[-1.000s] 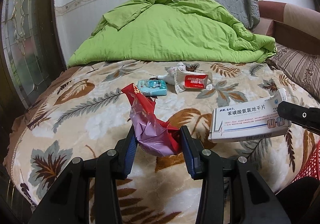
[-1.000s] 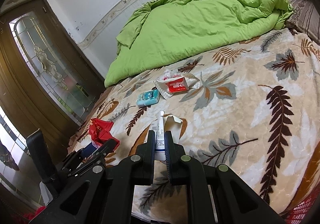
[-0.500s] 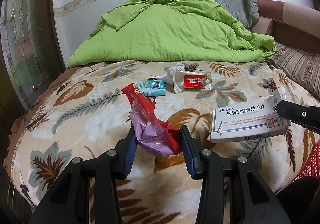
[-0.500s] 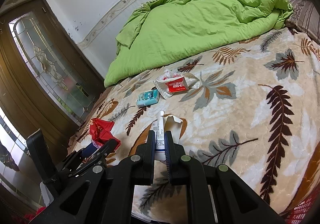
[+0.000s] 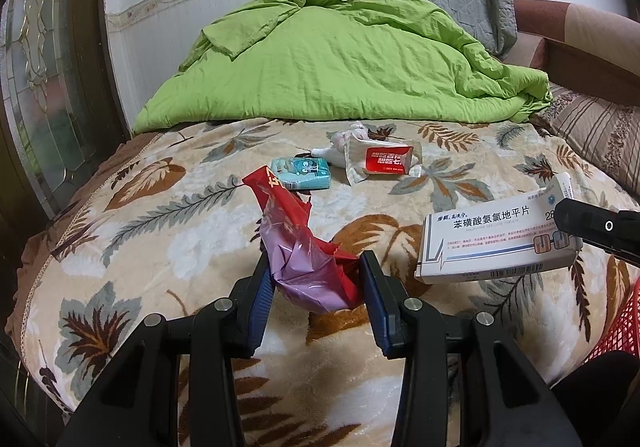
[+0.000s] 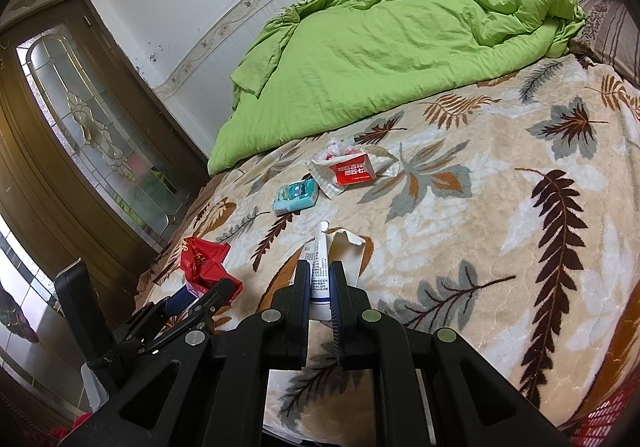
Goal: Collect trash
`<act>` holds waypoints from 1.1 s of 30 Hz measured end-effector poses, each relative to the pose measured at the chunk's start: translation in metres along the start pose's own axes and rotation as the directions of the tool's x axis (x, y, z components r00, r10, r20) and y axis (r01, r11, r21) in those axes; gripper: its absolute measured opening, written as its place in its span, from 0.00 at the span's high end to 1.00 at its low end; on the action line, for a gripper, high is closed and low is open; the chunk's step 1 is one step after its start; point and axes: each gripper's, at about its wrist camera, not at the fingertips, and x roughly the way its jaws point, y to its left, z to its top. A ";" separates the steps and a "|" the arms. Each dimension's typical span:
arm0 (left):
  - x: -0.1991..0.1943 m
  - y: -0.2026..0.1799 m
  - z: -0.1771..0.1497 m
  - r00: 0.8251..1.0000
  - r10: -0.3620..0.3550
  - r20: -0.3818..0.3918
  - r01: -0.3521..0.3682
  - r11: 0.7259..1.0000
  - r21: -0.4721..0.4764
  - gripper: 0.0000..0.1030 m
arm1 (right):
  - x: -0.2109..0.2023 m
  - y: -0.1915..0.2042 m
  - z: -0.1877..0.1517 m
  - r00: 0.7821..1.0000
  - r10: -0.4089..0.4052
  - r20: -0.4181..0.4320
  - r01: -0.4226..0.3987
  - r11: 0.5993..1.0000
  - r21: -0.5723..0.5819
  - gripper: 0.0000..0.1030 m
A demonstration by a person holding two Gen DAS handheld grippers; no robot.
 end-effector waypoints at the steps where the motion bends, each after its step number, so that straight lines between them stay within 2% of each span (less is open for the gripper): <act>1: 0.000 0.000 0.000 1.000 -0.001 -0.001 0.001 1.000 0.000 0.60 | -0.001 0.000 0.000 1.000 0.000 0.000 0.000 1.000 0.000 0.90; 33: 0.009 -0.003 -0.002 0.998 -0.056 -0.040 0.056 0.998 -0.005 0.60 | -0.019 -0.016 0.001 1.000 -0.005 0.018 0.003 0.994 0.106 0.90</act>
